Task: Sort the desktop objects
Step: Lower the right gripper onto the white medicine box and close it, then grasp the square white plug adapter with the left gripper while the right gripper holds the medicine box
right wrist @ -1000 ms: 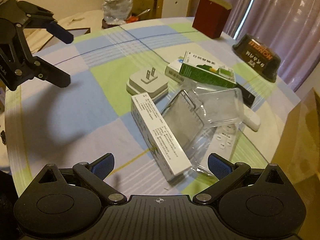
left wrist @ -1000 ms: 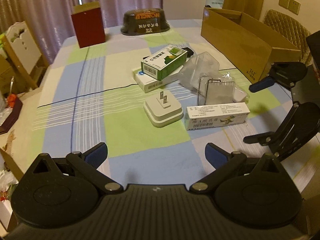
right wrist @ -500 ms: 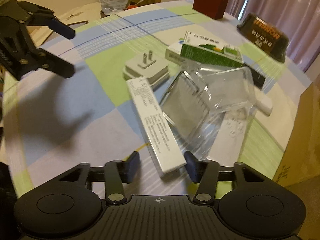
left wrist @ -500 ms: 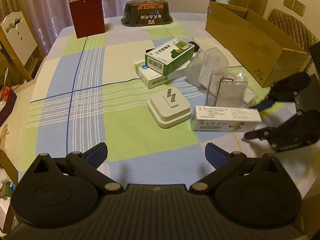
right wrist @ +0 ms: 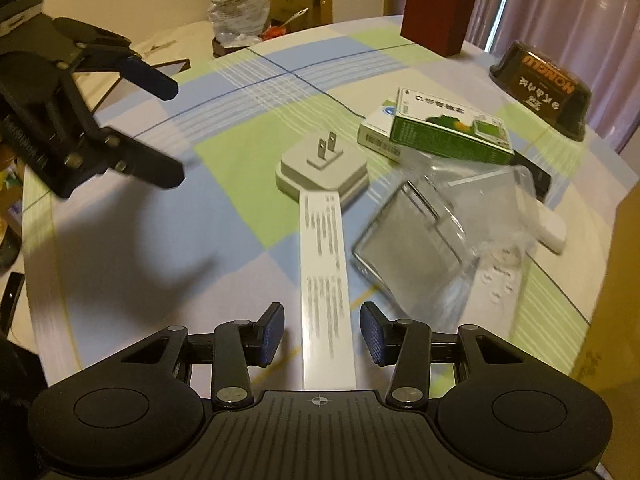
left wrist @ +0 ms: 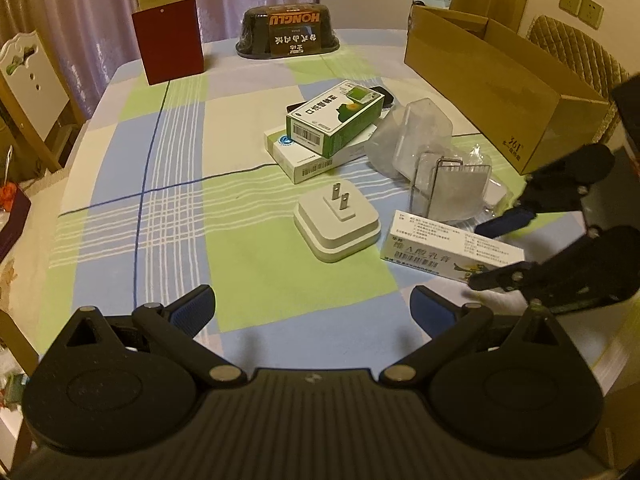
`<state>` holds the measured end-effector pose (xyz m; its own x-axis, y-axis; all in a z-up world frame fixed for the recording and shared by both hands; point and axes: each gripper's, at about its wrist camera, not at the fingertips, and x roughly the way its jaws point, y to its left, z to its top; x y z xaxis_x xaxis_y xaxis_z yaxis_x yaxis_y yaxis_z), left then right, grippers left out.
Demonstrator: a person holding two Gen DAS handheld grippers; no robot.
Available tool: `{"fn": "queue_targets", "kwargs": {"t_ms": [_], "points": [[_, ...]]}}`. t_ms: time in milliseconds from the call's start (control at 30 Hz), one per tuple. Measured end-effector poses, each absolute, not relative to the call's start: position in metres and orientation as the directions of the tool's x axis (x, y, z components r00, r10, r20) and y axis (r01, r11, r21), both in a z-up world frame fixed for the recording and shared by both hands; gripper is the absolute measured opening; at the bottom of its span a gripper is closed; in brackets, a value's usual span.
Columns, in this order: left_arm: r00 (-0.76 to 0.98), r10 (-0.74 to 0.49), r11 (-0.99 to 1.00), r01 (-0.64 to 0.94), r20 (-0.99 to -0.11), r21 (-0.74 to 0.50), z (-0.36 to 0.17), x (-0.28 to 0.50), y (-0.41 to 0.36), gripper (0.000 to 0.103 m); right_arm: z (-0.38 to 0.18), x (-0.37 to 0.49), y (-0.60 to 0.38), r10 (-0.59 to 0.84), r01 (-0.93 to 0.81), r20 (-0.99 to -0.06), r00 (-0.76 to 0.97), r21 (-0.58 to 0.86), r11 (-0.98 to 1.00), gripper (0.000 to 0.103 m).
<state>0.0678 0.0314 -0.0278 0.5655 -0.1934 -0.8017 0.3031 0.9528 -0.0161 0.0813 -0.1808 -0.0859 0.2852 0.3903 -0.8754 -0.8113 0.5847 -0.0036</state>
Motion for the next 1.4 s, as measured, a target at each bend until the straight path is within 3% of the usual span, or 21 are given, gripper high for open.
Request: {"fn": "queue_targets", "kwargs": {"t_ms": [533, 567, 700, 967, 1067, 1400], "points": [[0.558, -0.213, 0.946, 0.324, -0.802, -0.026, -0.034, 0.081, 0.047, 0.102, -0.093, 0.096, -0.161, 0.377, -0.795, -0.879, 0.292, -0.003, 0.607, 0.044], [0.556, -0.218, 0.944, 0.330, -0.802, -0.027, -0.034, 0.082, 0.047, 0.102, -0.093, 0.096, -0.161, 0.376, -0.793, -0.880, 0.292, -0.003, 0.609, 0.026], [0.557, -0.233, 0.930, 0.368, -0.797, -0.014, -0.036, 0.090, 0.043, 0.102, -0.091, 0.095, -0.166, 0.373, -0.777, -0.878, 0.300, 0.002, 0.630, 0.025], [0.544, -0.296, 0.825, 0.560, -0.785, 0.078, -0.049, 0.109, 0.018, 0.102, -0.080, 0.085, -0.181, 0.361, -0.745, -0.881, 0.306, 0.015, 0.667, 0.025], [0.510, -0.332, 0.736, 0.666, -0.793, 0.121, -0.056, 0.120, 0.007, 0.097, -0.076, 0.080, -0.189, 0.348, -0.731, -0.887, 0.304, 0.017, 0.682, 0.025], [0.356, -0.396, 0.486, 0.863, -0.846, 0.136, -0.082, 0.166, -0.015, 0.089, -0.065, 0.064, -0.217, 0.306, -0.622, -0.895, 0.326, 0.041, 0.782, 0.025]]}}
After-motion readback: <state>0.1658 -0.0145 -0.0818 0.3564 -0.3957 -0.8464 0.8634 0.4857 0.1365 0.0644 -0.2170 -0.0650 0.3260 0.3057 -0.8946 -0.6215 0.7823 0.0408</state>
